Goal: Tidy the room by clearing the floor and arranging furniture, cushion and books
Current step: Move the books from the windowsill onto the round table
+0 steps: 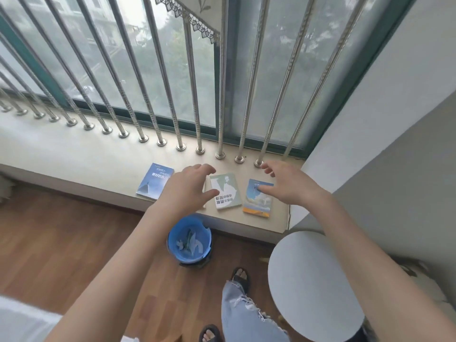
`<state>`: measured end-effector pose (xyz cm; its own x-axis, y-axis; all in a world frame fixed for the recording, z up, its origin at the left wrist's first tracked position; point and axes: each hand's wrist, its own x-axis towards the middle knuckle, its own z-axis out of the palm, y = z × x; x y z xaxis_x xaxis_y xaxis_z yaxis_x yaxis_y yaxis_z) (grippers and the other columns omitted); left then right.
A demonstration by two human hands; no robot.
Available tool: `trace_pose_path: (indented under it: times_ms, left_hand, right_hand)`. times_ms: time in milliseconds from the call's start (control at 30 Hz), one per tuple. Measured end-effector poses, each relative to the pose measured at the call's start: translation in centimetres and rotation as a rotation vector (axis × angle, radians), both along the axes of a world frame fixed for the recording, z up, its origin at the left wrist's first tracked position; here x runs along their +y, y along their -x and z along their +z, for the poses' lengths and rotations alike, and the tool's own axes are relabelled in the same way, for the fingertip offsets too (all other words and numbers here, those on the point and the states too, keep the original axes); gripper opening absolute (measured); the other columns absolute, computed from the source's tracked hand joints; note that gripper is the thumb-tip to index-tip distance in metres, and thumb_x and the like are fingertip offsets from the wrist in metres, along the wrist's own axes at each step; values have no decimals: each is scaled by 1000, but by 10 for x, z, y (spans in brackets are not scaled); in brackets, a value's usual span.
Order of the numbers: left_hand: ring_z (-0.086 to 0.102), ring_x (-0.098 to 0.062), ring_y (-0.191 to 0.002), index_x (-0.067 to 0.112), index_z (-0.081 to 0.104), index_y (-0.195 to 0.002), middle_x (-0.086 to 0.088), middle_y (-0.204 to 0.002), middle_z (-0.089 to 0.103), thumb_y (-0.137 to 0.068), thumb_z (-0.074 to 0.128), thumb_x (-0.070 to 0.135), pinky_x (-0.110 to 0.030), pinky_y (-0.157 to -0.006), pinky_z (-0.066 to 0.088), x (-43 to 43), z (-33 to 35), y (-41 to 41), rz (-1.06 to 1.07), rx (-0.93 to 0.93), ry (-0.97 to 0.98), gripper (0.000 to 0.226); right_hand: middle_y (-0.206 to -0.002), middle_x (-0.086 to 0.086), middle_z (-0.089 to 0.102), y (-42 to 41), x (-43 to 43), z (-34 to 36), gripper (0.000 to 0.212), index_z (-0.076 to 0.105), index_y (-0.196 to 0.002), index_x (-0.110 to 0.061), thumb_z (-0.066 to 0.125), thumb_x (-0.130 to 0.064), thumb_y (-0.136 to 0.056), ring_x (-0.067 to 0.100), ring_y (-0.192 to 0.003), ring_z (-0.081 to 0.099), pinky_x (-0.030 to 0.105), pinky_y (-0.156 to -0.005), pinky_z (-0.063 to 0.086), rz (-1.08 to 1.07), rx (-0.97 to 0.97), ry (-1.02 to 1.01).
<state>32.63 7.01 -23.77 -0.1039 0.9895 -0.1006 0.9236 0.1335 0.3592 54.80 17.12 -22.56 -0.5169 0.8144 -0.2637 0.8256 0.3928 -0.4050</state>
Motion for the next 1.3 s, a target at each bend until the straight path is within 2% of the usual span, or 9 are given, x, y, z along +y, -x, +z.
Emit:
trace_pose_path:
  times_ms: [267,533,633,767,867,1000,1167,1300]
  left_hand:
    - [50,-14,-118,28,47,-131,9,-129,55,-88,58,44,-38,-91,47,71,-30,12,67,-13,69,47]
    - [49,-14,-122,28,44,-133,11,-135,51,-87,60,48,-37,-93,45,130,-91,9,135,-107,139,52]
    - [49,-14,-121,26,43,-134,10,-134,51,-88,59,47,-32,-88,44,146,-115,3,126,-140,147,52]
    - [47,-16,-123,24,43,-135,7,-135,50,-90,59,44,-37,-91,45,166,-153,1,145,-159,192,52]
    - [49,-17,-122,24,40,-136,7,-136,49,-89,61,40,-41,-91,47,175,-186,6,191,-226,226,54]
    - [48,-14,-124,23,39,-138,7,-138,47,-89,61,39,-39,-92,46,187,-230,12,238,-255,275,55]
    - [48,-22,-125,13,37,-140,-3,-139,46,-90,60,34,-38,-95,43,205,-283,14,326,-241,297,59]
    - [46,-25,-126,10,38,-139,-6,-141,45,-90,60,35,-40,-94,41,217,-327,14,374,-186,335,59]
  right_hand:
    - [-134,-2,54,14,83,-43,56,46,-136,-21,68,-38,-88,13,-119,52,35,-101,45,-4,34,78]
    - [-134,1,52,5,141,-104,58,47,-136,-18,70,-33,-86,15,-121,52,34,-100,45,-145,76,181]
    - [-134,4,51,3,153,-130,56,47,-136,-17,68,-32,-86,18,-121,51,29,-97,39,-168,47,211]
    - [-135,3,48,3,166,-173,57,47,-137,-18,69,-31,-85,18,-124,48,24,-96,34,-232,40,281]
    - [-136,3,48,5,170,-206,58,47,-137,-17,69,-32,-85,18,-127,47,28,-101,36,-270,48,288]
    - [-138,4,47,6,175,-241,62,45,-139,-15,71,-28,-84,20,-128,46,29,-104,35,-350,55,317]
    - [-139,7,47,4,186,-289,65,44,-140,-11,72,-23,-83,19,-130,44,24,-103,31,-473,74,312]
    - [-143,8,42,0,192,-328,69,40,-142,-10,73,-24,-83,20,-133,42,27,-106,31,-573,73,315]
